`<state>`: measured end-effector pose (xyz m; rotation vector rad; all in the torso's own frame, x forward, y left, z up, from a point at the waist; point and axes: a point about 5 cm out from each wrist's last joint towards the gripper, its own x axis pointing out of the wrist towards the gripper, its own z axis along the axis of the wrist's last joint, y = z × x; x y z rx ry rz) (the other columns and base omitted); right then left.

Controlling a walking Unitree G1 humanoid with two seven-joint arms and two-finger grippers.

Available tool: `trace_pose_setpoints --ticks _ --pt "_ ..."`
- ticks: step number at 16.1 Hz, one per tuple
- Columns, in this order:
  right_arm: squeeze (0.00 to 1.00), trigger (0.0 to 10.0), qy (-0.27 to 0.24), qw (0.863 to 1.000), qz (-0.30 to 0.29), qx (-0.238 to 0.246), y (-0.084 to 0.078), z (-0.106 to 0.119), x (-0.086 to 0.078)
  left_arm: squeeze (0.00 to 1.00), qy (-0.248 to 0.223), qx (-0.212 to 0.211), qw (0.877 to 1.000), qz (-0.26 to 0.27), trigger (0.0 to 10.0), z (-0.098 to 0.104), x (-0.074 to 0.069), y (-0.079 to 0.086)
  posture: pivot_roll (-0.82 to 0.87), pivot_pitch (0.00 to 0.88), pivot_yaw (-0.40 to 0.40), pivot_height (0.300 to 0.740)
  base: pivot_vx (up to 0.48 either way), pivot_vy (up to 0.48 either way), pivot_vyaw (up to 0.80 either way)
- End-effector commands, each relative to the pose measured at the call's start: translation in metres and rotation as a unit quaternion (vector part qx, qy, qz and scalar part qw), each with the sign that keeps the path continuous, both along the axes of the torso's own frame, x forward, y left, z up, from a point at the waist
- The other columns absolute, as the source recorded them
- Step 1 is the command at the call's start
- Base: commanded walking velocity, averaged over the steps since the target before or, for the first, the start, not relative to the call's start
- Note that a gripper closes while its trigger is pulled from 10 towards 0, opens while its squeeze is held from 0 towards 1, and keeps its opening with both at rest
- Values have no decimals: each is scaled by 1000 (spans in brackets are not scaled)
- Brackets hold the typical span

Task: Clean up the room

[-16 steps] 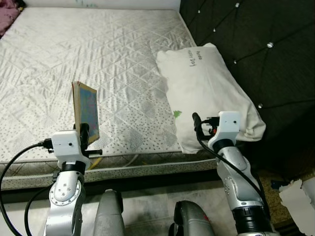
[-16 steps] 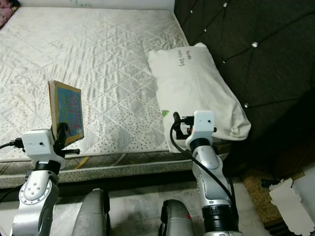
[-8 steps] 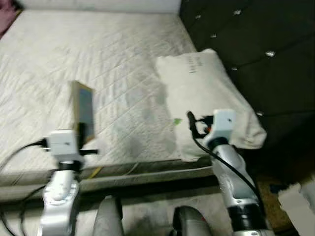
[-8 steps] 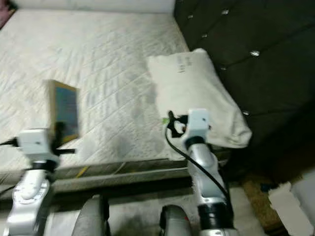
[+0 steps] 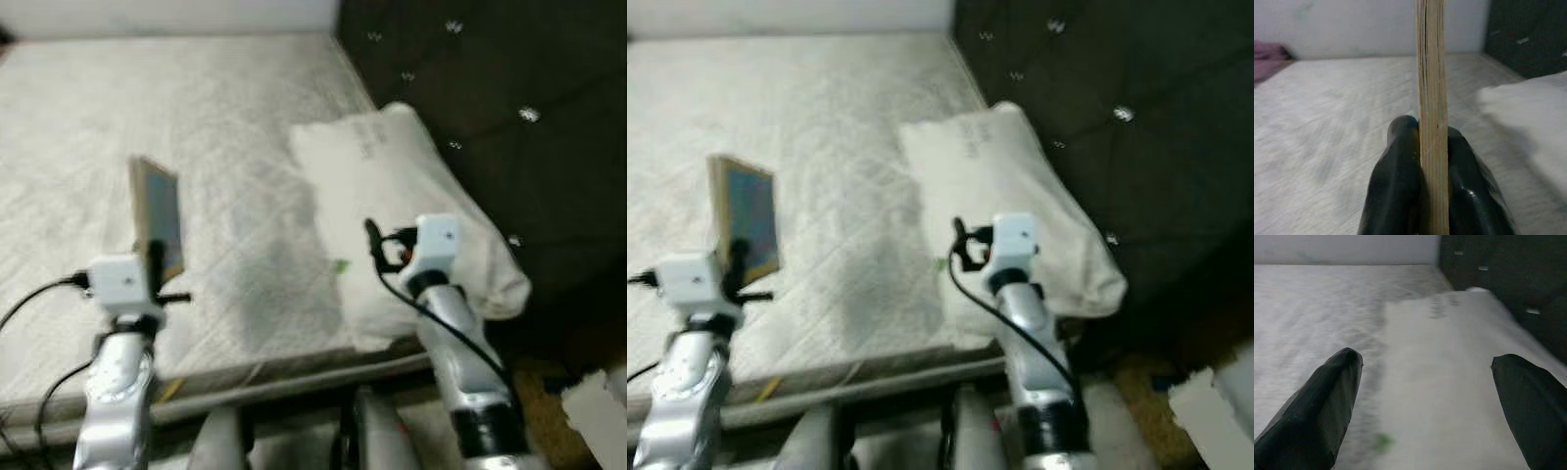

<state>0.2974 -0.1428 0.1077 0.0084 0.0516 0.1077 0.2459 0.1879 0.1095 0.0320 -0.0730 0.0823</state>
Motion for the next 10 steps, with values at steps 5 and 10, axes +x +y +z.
trace_pose_setpoints --ticks 5,10 --pt "0 10000 -4 1000 -5 2 -2 1 0 0 -1 -21 1000 0 10000 1 0 -1 -64 86 -39 655 0 0 0" --pt "0 10000 -3 1000 -1 2 -2 1 0 0 7 -66 998 23 10000 -1 4 0 -68 86 -42 620 0 0 0"
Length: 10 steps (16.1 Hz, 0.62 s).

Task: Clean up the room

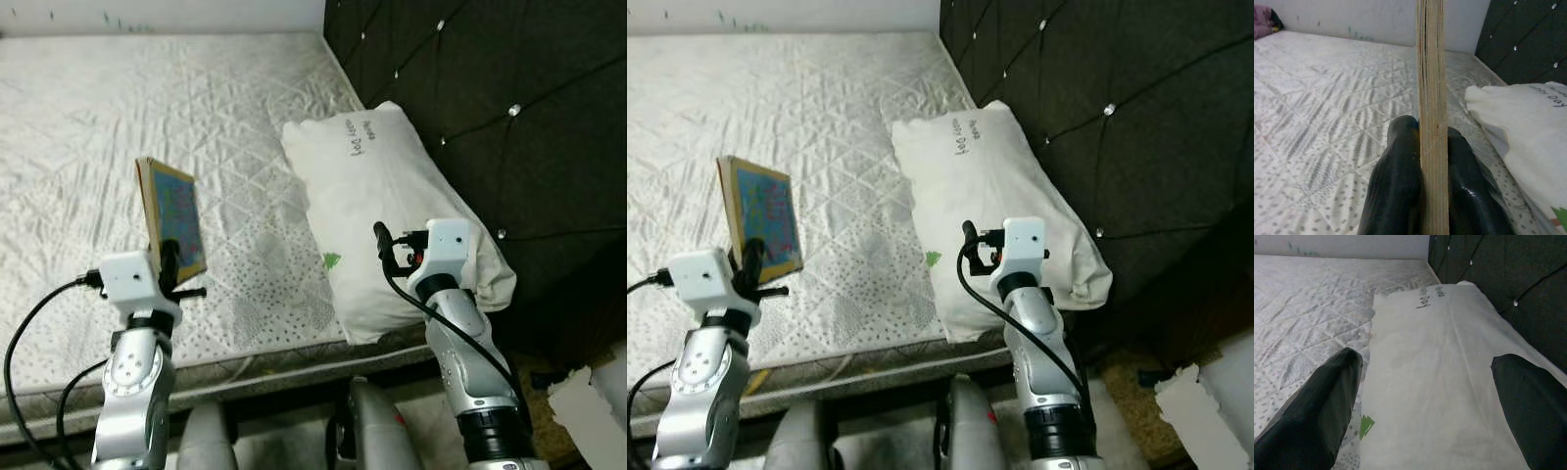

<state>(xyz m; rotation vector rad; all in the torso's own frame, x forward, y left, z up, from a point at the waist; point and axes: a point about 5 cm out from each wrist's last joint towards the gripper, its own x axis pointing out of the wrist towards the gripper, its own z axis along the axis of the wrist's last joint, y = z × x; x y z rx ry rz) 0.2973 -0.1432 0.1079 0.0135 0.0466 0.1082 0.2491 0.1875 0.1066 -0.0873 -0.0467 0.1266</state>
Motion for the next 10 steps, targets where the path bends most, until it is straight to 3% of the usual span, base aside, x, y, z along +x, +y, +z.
trace_pose_setpoints --ticks 1,5,8,10 --pt "0 10000 0 1000 -1 -1 -2 1 0 0 -1 -12 1000 7 10000 1 1 1 -68 86 -42 615 0 0 0" --pt "0 10000 -4 1000 2 1 -1 1 1 0 26 -74 997 14 10000 -5 6 -4 -70 88 -44 565 0 0 0" --pt "0 10000 1 1000 0 2 0 0 1 0 51 -134 990 3 10000 -10 11 -17 -76 79 -43 565 0 0 0" --pt "0 10000 1 1000 -1 2 0 0 1 0 56 -156 986 10 10000 -10 14 -16 -75 76 -45 565 0 0 0"
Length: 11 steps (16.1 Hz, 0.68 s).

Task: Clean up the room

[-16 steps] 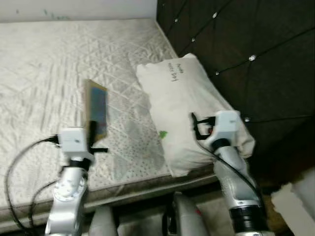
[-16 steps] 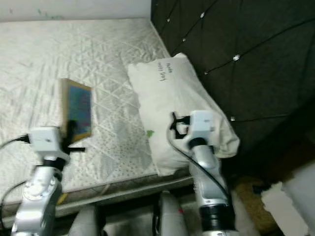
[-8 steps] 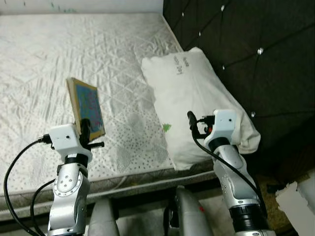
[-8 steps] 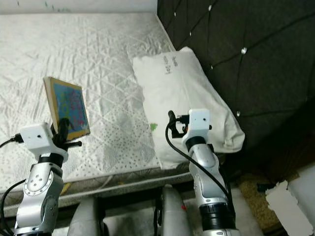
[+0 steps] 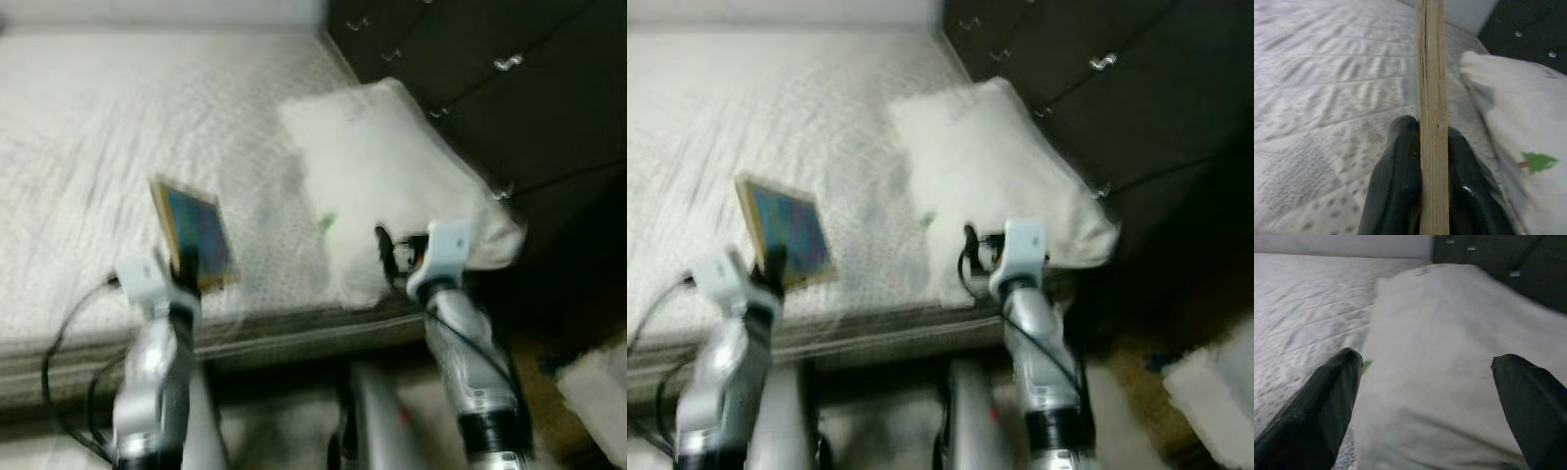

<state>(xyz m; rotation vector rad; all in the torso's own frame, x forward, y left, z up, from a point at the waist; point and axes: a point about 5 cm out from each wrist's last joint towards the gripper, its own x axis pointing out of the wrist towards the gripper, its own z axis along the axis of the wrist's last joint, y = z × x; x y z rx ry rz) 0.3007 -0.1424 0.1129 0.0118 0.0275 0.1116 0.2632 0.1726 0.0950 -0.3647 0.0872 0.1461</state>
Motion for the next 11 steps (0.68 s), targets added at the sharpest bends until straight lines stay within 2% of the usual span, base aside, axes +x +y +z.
trace_pose_setpoints --ticks 1,3,5,8,10,11 --pt "0 10000 10 1000 -3 3 -2 -5 -2 0 3 -30 999 13 10000 1 3 -1 -75 77 -45 565 0 0 0" --pt "0 10000 9 1000 -4 2 -2 -5 -2 0 21 -76 997 15 10000 2 9 -4 -74 76 -46 565 0 0 0" --pt "0 10000 8 1000 -3 0 -2 -5 -2 0 23 -83 996 10 10000 4 12 -7 -75 75 -49 565 0 0 0" --pt "0 10000 1 1000 -3 1 -3 -3 -2 0 18 -102 995 -8 10000 10 27 -12 -77 76 -52 560 0 0 0" --pt "0 10000 -5 1000 5 4 -4 0 -3 0 5 -116 993 -25 10000 21 40 -20 -111 88 -60 540 0 0 0" --pt "0 10000 -7 1000 1 -1 -9 2 -5 0 13 -127 991 -29 10000 20 43 -22 -126 93 -59 525 0 0 0"
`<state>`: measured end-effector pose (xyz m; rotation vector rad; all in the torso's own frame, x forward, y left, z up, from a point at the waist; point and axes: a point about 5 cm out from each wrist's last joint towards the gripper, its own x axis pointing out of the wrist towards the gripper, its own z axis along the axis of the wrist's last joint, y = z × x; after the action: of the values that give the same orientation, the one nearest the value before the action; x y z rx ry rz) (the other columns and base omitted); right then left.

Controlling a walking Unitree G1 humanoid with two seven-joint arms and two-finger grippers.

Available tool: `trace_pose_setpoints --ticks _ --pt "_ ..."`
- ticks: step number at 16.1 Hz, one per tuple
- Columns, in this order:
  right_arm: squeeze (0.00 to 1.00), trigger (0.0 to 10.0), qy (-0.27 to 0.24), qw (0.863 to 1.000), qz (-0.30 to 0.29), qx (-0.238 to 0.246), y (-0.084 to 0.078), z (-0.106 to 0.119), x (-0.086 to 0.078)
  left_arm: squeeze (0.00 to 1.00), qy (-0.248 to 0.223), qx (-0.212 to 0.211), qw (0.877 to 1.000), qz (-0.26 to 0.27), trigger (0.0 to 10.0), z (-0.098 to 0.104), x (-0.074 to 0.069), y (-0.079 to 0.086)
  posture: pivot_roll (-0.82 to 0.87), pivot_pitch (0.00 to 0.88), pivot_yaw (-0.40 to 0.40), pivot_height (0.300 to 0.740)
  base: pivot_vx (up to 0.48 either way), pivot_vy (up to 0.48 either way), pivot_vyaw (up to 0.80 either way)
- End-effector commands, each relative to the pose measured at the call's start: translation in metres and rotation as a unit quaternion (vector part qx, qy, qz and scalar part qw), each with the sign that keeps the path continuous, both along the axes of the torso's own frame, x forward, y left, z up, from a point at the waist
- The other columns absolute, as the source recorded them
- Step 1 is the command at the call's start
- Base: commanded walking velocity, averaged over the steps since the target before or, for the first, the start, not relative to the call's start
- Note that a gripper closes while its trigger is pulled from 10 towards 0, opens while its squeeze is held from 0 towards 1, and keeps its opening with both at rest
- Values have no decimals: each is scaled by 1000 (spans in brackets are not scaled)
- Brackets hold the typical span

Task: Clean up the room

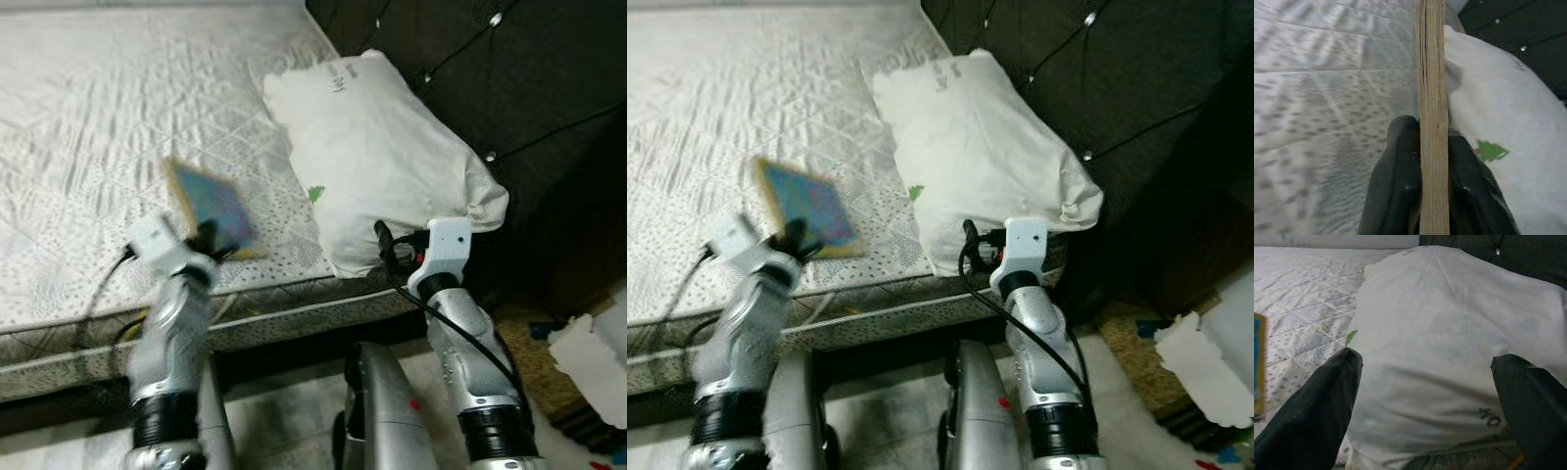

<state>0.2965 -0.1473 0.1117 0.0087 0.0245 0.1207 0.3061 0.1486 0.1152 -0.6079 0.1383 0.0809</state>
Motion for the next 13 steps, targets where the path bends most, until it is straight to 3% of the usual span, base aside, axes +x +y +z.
trace_pose_setpoints --ticks 1,3,4,6,10,13 --pt "0 10000 -1 1000 -10 -5 -10 3 -3 0 8 -12 1000 -5 10000 -3 2 -1 -136 98 -63 525 0 0 0" --pt "0 10000 3 1000 -19 -25 -25 3 -9 0 29 -23 999 -24 10000 -9 5 -10 -158 105 -69 525 0 0 0" --pt "0 10000 6 999 -22 -39 -35 3 -13 0 38 -61 997 -29 10000 -10 8 -17 -178 108 -77 525 0 0 0" --pt "0 10000 9 998 -22 -55 -45 4 -16 0 59 -80 994 -44 10000 -15 10 -26 -193 110 -86 525 0 0 0" --pt "0 10000 7 999 -4 -39 -44 11 -17 0 89 -114 986 -80 10000 -23 17 -40 -217 107 -97 510 0 0 0" --pt "0 10000 12 998 -5 -62 -44 10 -20 0 102 -130 983 -76 10000 -26 24 -40 -226 105 -96 495 0 0 0"
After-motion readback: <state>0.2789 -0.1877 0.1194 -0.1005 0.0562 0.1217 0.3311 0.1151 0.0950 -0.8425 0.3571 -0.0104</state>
